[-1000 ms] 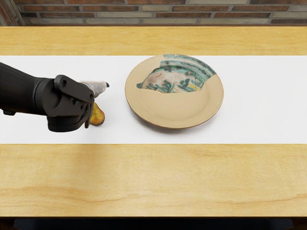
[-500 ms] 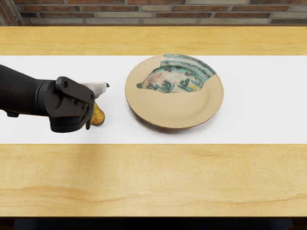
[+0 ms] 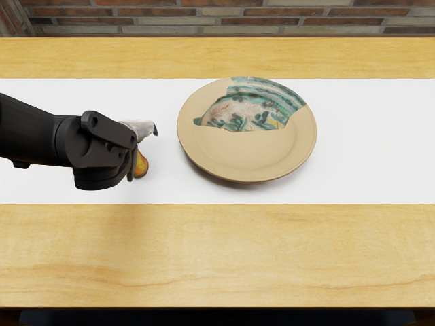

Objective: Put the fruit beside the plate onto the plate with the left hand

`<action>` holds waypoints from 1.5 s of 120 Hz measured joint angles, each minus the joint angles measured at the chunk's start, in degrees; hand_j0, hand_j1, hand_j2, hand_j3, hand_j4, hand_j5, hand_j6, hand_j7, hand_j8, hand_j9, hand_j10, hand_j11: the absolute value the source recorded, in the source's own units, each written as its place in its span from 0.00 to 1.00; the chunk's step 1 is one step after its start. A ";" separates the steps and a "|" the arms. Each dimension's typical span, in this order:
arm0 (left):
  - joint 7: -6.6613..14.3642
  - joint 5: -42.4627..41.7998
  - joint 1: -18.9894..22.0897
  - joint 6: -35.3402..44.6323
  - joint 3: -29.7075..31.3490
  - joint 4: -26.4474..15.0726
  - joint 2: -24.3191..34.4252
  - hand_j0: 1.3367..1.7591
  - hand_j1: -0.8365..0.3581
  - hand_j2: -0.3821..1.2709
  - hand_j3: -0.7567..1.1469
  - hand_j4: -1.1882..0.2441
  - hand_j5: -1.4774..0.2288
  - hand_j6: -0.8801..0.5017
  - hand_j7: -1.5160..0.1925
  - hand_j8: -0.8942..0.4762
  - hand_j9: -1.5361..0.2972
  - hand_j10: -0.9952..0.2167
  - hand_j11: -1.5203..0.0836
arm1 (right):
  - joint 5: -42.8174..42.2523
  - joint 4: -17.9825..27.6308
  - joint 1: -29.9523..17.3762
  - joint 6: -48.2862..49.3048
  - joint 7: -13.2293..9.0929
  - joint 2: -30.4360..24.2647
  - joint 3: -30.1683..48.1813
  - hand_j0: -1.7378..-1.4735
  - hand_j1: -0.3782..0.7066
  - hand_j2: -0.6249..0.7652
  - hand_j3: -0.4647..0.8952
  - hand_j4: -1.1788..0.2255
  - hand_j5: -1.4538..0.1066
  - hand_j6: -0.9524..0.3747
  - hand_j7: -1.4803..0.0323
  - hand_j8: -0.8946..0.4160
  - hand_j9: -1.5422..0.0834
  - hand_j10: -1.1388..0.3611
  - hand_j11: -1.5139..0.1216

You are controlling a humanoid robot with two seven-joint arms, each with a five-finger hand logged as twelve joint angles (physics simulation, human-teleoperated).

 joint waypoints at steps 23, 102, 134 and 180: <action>0.18 0.05 -0.03 -0.01 -0.01 -0.10 0.00 0.76 0.73 0.27 0.40 0.63 0.66 0.43 0.68 0.44 0.65 0.58 0.73 | 0.00 0.00 0.00 0.00 0.00 0.00 0.00 0.30 0.03 0.45 0.34 0.84 0.93 0.72 0.98 0.68 0.95 0.76 0.93; 6.47 -1.46 -2.70 -11.98 -1.96 -1.70 0.02 0.76 0.44 0.33 0.40 0.57 0.43 0.48 0.44 0.46 0.41 0.25 0.46 | -0.01 0.00 -0.01 0.00 0.00 0.00 0.00 0.30 0.03 0.45 0.34 0.84 0.93 0.72 0.98 0.68 0.95 0.76 0.93; 7.59 -8.82 -5.95 -16.40 -2.51 -1.88 0.01 0.74 0.27 0.32 0.40 0.73 0.22 0.66 0.28 0.55 0.28 0.17 0.30 | -0.01 0.00 0.00 0.00 0.00 0.00 0.00 0.30 0.03 0.45 0.34 0.84 0.93 0.72 0.98 0.68 0.95 0.76 0.93; 7.28 -26.05 -13.65 -16.69 -10.06 2.65 0.00 0.73 0.34 0.46 0.40 0.59 0.11 0.57 0.20 0.47 0.22 0.14 0.23 | -0.01 0.00 0.00 0.00 0.00 0.00 0.00 0.30 0.03 0.45 0.34 0.84 0.93 0.72 0.98 0.68 0.95 0.76 0.93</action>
